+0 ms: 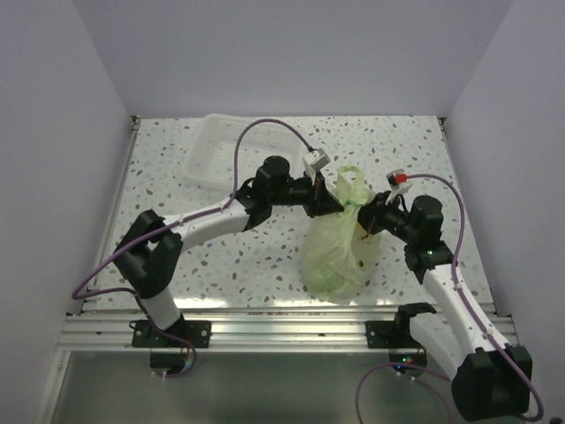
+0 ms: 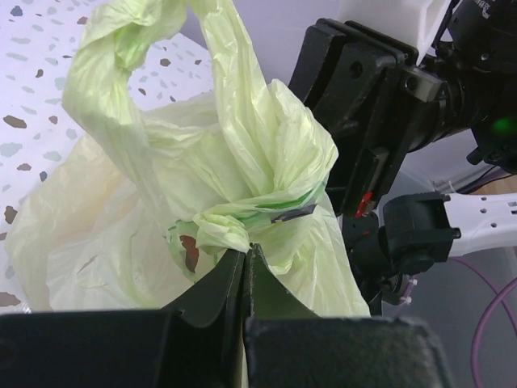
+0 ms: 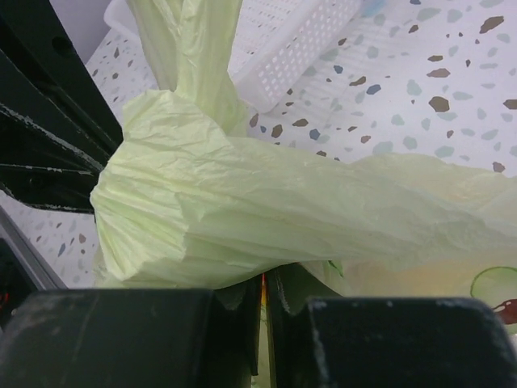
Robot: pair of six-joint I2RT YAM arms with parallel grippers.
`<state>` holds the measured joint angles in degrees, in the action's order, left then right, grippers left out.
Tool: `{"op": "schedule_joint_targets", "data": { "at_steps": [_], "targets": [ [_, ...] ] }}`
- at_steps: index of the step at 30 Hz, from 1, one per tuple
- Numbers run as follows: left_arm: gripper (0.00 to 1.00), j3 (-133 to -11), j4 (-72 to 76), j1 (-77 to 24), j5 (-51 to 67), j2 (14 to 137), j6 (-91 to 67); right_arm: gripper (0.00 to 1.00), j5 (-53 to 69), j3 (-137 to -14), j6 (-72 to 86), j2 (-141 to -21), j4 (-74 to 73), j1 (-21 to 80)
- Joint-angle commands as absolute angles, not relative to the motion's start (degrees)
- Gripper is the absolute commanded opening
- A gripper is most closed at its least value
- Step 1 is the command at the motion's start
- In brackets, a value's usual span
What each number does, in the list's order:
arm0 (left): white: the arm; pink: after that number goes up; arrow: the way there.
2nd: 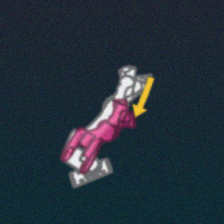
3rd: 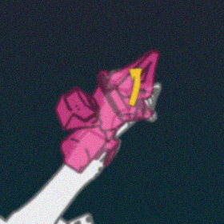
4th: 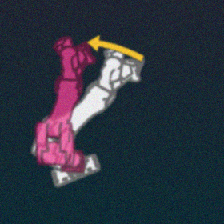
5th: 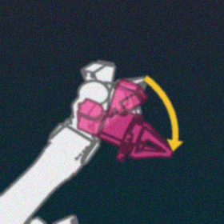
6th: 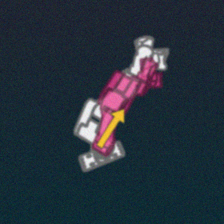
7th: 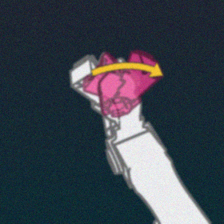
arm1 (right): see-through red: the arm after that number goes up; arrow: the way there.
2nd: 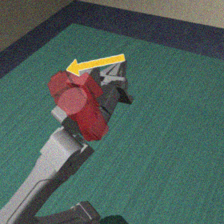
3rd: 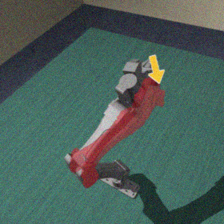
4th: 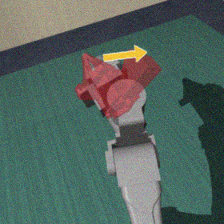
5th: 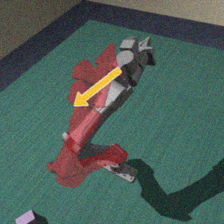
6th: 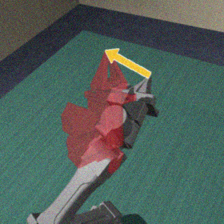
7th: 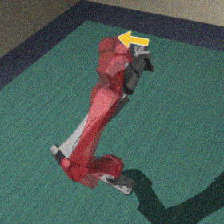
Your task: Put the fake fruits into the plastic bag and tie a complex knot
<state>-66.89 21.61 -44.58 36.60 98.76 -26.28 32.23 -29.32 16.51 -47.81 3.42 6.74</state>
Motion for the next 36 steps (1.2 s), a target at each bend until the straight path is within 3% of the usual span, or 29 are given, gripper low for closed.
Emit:
{"op": "schedule_joint_targets", "data": {
  "at_steps": [1,4,11,16,20,36],
  "targets": [
    [0.00,-69.1,21.1,-45.1,35.4,96.0,-24.2,0.07,32.1,-28.6,18.1,-49.7,10.0,7.5],
    [0.00,-72.9,10.7,-45.7,24.8,95.5,-18.4,0.07,38.8,-26.5,21.6,-48.3,17.2,7.5],
    [0.00,-73.7,5.8,-46.2,18.0,94.3,-14.0,0.09,45.0,-25.3,23.0,-45.5,19.6,7.5],
    [0.00,-73.1,6.4,-46.8,27.3,96.5,-16.0,0.12,46.4,-26.7,24.0,-46.1,20.6,7.6],
    [0.00,-72.2,7.1,-47.6,28.3,97.2,-17.5,0.15,46.6,-27.9,23.6,-46.6,20.7,7.7],
    [0.00,-64.3,35.1,-47.5,50.2,100.9,-36.2,0.28,46.6,-34.8,17.2,-49.1,13.0,8.4]
  ]
}}
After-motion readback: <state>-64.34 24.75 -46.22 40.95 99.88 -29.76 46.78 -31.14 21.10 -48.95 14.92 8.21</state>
